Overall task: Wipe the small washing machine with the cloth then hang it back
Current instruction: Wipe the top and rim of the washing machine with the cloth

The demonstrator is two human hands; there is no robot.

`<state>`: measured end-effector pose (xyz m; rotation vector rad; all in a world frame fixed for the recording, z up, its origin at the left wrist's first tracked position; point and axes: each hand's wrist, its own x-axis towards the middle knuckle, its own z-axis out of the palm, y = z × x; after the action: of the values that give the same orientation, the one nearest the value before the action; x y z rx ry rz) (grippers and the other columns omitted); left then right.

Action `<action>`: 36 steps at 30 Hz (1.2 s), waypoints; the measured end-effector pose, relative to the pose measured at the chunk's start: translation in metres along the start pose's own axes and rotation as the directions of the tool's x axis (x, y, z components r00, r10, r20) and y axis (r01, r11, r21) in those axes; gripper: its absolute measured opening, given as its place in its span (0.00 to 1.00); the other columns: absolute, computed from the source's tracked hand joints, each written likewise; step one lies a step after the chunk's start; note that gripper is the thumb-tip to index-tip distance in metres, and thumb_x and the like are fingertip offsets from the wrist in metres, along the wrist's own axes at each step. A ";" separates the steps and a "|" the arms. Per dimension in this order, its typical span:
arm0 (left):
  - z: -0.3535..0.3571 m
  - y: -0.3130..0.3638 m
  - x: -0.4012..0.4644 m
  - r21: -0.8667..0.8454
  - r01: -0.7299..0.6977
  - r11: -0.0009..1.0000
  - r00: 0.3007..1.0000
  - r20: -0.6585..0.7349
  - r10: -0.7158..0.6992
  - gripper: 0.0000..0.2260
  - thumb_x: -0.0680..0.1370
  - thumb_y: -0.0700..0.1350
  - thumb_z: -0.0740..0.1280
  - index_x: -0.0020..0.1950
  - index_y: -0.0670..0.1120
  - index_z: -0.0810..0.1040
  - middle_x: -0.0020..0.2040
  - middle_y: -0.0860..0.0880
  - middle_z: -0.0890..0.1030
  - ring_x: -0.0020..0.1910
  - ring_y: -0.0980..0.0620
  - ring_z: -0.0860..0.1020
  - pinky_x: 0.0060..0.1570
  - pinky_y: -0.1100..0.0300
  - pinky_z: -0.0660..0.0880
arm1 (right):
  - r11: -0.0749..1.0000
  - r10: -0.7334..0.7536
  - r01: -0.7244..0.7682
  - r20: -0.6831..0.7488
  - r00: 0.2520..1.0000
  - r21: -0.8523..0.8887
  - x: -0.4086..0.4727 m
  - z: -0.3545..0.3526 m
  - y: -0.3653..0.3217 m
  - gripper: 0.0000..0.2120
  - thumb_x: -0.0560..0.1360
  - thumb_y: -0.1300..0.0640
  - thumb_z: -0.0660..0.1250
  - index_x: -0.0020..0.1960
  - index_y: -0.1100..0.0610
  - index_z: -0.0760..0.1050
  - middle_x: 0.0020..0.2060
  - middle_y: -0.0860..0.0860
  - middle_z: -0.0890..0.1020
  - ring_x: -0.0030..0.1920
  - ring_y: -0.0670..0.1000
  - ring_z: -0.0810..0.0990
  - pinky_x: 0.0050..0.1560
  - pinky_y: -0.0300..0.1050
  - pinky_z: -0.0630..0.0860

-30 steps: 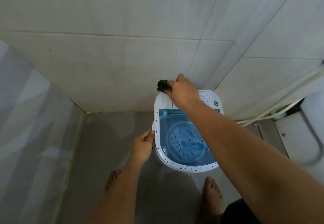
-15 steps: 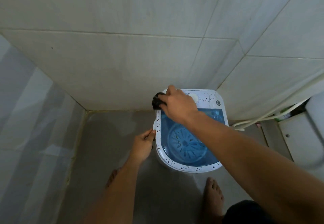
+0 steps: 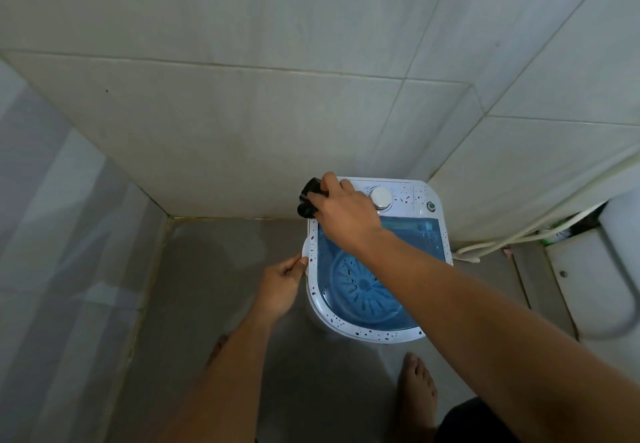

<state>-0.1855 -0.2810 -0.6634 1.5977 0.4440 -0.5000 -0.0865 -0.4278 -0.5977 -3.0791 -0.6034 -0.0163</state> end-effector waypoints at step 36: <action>0.001 0.003 -0.003 0.002 0.006 1.000 1.000 -0.009 -0.006 0.10 0.83 0.46 0.63 0.58 0.56 0.81 0.40 0.65 0.85 0.42 0.72 0.81 0.46 0.67 0.72 | 0.985 -0.158 0.151 0.090 0.983 0.080 -0.020 -0.022 0.040 0.17 0.82 0.49 0.64 0.70 0.49 0.76 0.59 0.54 0.74 0.55 0.57 0.76 0.47 0.55 0.79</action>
<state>-0.1861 -0.2818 -0.6593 1.6017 0.4554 -0.4975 -0.0899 -0.4721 -0.5762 -2.9694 -0.8264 0.1513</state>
